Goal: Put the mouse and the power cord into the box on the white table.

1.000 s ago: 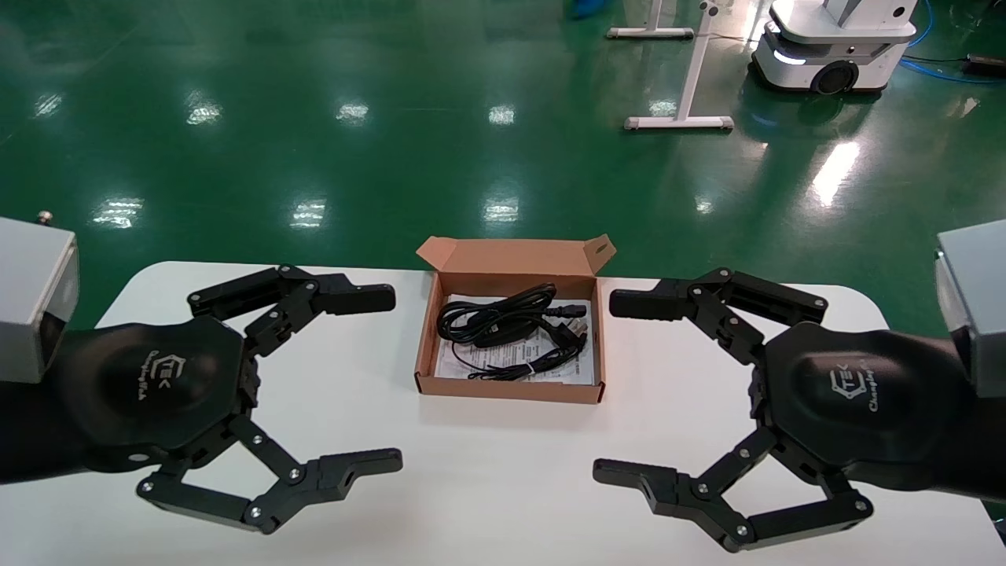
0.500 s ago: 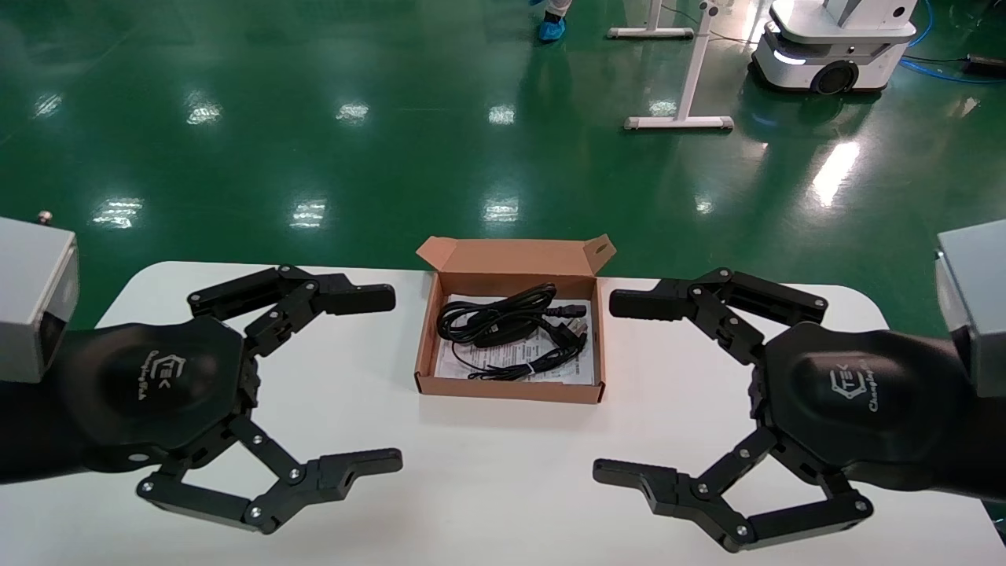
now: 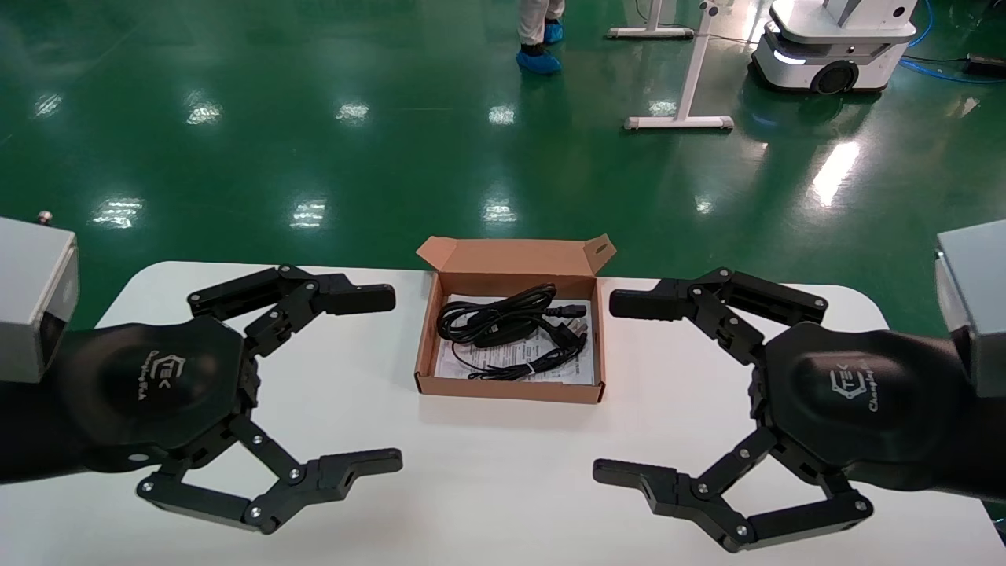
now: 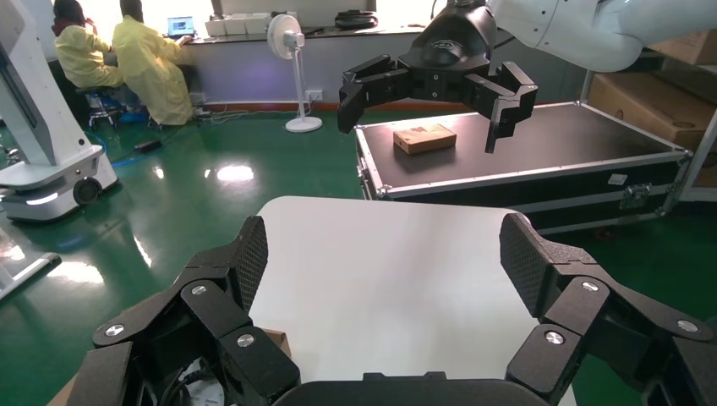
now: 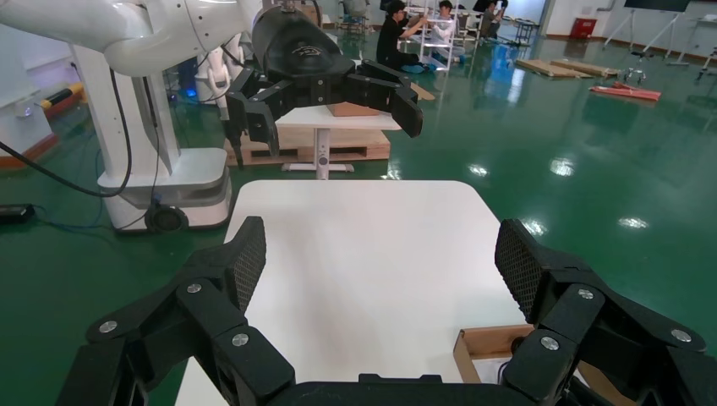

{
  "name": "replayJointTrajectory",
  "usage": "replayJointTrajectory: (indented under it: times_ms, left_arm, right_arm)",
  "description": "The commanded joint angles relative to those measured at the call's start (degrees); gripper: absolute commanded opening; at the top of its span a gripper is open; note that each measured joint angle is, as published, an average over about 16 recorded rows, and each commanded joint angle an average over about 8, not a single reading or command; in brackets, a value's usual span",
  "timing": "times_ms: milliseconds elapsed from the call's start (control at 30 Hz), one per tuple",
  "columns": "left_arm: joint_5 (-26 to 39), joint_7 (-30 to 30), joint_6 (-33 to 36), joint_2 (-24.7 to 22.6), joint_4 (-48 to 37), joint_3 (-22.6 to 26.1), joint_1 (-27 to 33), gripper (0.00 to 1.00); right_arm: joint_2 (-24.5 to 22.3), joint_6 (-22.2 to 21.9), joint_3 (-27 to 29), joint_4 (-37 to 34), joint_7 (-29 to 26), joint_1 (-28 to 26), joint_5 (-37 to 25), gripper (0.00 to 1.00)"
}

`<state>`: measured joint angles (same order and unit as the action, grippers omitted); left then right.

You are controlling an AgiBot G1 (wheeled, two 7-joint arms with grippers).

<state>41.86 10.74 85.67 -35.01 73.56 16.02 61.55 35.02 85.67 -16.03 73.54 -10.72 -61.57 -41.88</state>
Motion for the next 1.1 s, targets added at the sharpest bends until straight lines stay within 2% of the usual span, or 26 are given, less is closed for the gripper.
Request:
replayJointTrajectory:
  times_ms: [33,1100]
  left_arm:
    - [0.0,0.0,0.0,0.0,0.0,0.0,0.0,1.00]
    - [0.0,0.0,0.0,0.0,0.0,0.0,0.0,1.00]
  right_arm:
    - [0.0,0.0,0.0,0.0,0.0,0.0,0.0,1.00]
    - [0.0,0.0,0.0,0.0,0.0,0.0,0.0,1.00]
